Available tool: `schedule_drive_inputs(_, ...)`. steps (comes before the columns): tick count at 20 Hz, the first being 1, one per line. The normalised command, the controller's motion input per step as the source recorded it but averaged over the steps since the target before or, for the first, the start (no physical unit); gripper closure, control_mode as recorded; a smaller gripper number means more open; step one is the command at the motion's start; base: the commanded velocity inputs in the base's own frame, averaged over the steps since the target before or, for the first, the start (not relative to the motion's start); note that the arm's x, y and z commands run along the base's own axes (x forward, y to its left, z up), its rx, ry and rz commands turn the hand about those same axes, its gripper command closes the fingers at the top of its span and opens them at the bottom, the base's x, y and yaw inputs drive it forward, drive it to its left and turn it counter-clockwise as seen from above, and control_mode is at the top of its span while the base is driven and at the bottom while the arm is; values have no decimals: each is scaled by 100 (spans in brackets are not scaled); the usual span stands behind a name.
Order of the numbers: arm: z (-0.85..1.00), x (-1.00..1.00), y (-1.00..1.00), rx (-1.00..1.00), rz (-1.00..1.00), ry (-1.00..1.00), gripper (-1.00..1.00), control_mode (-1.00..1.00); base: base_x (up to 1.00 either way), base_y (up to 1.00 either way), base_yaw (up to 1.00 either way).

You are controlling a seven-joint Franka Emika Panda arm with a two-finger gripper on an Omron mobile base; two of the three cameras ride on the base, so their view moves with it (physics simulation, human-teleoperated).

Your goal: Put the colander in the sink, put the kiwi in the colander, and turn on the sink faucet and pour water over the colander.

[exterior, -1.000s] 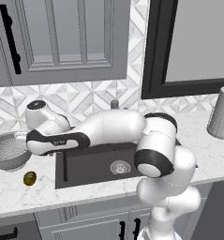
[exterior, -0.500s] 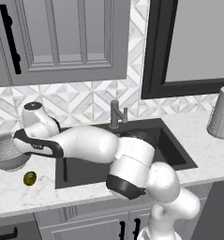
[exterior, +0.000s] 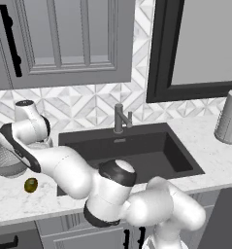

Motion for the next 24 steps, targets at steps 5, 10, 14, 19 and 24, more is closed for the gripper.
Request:
schedule_drive_inputs(5,-12,7,16,-8,0,0,-100,-100,0,0,0)
schedule_drive_inputs(10,-9,22,19,-8,0,0,-100,-100,0,0,0)
schedule_drive_inputs(14,-20,23,14,-5,0,0,-100,-100,0,0,0)
schedule_drive_inputs(19,-30,14,9,-4,0,0,-100,-100,0,0,0)
schedule_drive_inputs(24,-10,5,5,-2,0,0,-100,-100,0,0,0)
